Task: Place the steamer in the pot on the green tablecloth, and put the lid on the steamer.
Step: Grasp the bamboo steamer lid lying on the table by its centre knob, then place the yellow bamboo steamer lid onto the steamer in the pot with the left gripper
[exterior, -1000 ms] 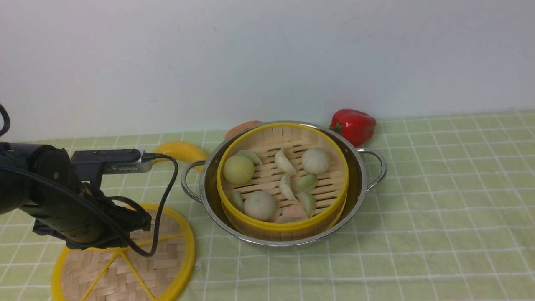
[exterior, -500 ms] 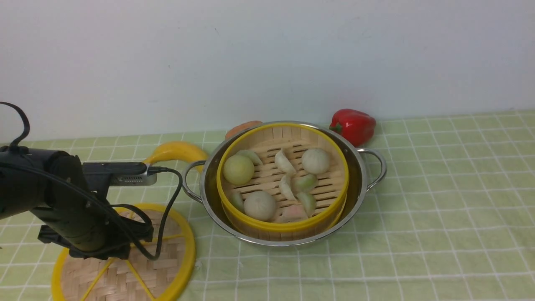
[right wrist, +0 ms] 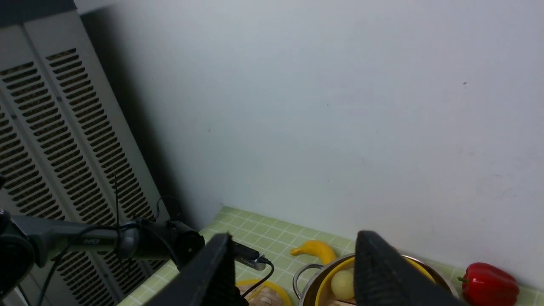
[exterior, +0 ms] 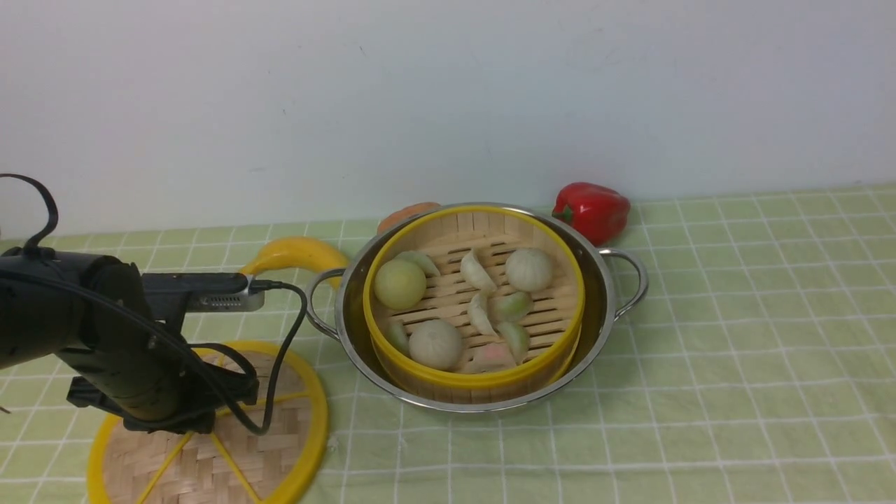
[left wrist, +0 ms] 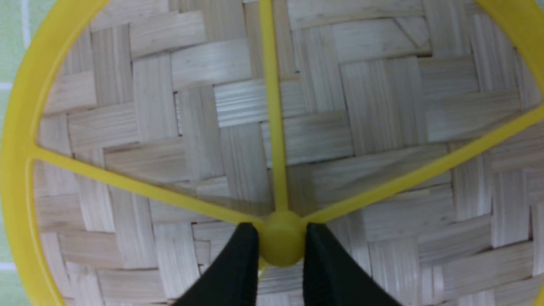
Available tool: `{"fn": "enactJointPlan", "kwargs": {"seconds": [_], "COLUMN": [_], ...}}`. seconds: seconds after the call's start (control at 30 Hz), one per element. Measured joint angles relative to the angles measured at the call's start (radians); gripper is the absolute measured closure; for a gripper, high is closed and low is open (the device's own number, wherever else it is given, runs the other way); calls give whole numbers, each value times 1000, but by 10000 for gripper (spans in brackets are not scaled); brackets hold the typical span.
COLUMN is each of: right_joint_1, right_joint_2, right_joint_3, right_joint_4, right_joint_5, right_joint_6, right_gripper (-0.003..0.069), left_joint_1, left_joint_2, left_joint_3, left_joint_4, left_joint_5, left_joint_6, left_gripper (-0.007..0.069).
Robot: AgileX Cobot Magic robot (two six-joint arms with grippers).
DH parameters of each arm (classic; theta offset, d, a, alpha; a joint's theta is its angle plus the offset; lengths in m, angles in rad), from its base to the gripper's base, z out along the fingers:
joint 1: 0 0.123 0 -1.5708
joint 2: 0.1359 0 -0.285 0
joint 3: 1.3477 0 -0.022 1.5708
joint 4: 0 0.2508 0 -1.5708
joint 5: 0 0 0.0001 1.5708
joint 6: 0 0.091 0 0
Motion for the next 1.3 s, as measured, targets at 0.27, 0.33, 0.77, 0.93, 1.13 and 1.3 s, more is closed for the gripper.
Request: {"fn": "enactJointPlan", "kwargs": {"seconds": [0.27,0.33,0.77,0.93,1.13,1.3], "right_joint_1": [0,0,0,0,0,0], "right_joint_2": [0,0,0,0,0,0], "right_joint_3": [0,0,0,0,0,0], "right_joint_4": [0,0,-25,-46,-46,-47], "right_joint_5": [0,0,0,0,0,0], "right_joint_6": [0,0,4,4,5,5], "right_gripper": [275,275,275,275,275,275], "left_joint_1": [0,2,66,-128,-402,-545], "left_joint_2": [0,0,-74,-49,104,250], "left_joint_3": [-5,-19,-395,-556,-707,-839], "left_joint_4": [4,10,88,47,47,134], "left_joint_5": [17,54,459,496,489,489], "left_joint_6": [-1,-1,7,36,-15,-85], "left_gripper": [505,505,505,505,505,505]}}
